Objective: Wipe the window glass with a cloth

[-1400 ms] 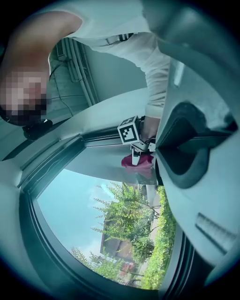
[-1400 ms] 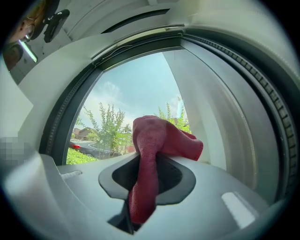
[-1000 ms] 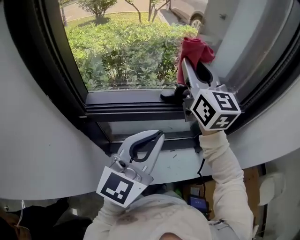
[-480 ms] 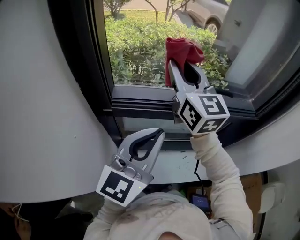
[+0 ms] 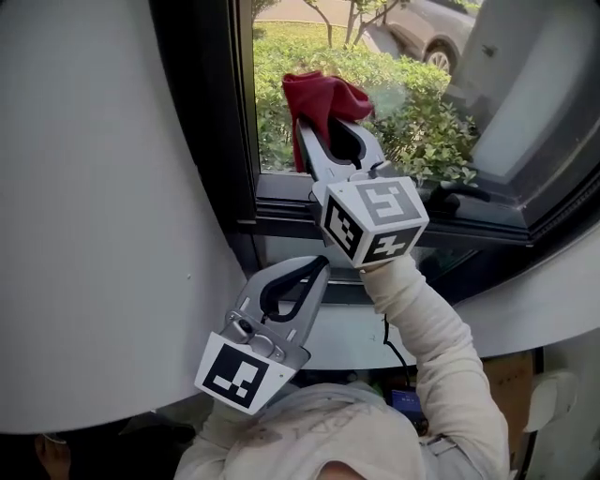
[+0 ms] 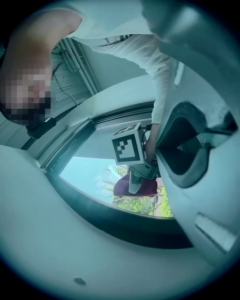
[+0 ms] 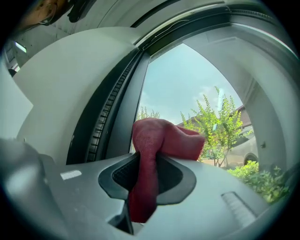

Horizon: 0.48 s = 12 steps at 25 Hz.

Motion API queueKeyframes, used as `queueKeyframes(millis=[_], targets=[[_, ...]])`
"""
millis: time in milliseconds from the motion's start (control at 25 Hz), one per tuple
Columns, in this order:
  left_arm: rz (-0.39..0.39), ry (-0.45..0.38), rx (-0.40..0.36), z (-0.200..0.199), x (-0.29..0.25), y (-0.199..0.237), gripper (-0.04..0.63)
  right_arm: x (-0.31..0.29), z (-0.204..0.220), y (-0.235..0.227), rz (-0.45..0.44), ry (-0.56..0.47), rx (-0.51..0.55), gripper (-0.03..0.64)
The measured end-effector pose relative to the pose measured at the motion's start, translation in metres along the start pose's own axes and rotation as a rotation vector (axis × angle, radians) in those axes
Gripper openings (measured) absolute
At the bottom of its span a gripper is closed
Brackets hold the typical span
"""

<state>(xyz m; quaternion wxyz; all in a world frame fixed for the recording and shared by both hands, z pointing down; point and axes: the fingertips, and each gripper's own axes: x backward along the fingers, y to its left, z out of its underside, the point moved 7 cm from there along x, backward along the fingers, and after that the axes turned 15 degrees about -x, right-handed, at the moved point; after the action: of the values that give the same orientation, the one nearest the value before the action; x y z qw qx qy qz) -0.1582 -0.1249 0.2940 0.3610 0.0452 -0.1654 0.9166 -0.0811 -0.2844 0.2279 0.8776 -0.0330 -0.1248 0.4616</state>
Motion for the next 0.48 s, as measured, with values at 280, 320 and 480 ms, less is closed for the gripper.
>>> queueKeyframes(millis=[280, 320, 480], targets=[[-0.022, 0.001, 0.002, 0.001, 0.009, 0.007, 0.000, -0.025, 0.013, 0.027, -0.057, 0.033, -0.011, 0.097], [-0.026, 0.003, 0.003, 0.001, 0.010, 0.008, 0.000, -0.026, 0.014, 0.028, -0.059, 0.032, -0.016, 0.097], [-0.038, 0.011, 0.004, 0.000, 0.012, 0.007, 0.000, -0.030, 0.017, 0.031, -0.064, 0.033, -0.010, 0.097]])
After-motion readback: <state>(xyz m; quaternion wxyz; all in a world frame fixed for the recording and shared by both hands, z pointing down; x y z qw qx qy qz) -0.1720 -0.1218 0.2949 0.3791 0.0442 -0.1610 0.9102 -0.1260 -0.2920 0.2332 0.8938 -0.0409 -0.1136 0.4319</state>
